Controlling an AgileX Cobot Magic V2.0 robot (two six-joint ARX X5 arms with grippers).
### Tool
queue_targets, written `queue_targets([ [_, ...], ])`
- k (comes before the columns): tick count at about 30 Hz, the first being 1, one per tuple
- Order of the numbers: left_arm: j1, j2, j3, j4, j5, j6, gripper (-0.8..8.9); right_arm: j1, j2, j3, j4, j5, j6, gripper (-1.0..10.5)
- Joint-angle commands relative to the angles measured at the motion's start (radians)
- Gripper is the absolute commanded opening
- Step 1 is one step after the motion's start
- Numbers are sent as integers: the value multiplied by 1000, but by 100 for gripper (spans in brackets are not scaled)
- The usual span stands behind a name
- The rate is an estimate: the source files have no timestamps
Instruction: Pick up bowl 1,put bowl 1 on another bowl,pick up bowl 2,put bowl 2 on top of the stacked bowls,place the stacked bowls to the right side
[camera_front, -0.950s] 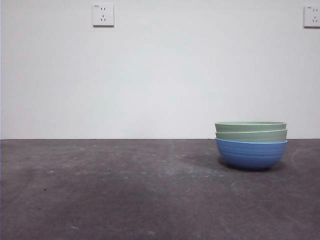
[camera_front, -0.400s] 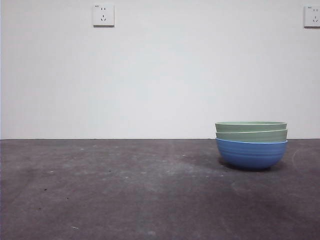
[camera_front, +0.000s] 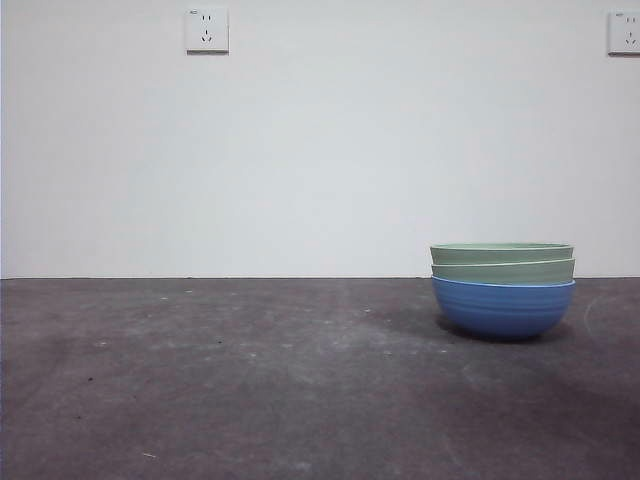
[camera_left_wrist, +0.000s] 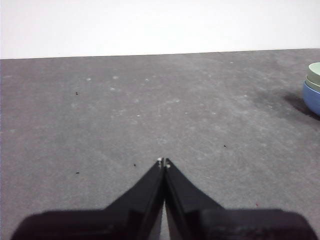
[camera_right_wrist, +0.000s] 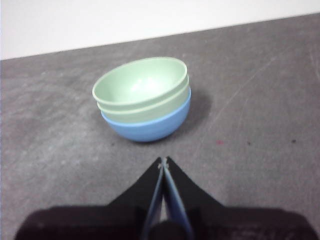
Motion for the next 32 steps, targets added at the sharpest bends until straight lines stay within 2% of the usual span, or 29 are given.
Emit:
queue_targets([
  [1,4,-2,-15,5,0,-3,-1,-1,-16,-27,10,-2,10,2],
  [14,4,-2,-15,5,0,-4,-1,0,-18,-30,10,-3,-33,2],
  [32,4,-2,-15,5,0,-3,-1,0,-18,-29,10,3,-29,2],
])
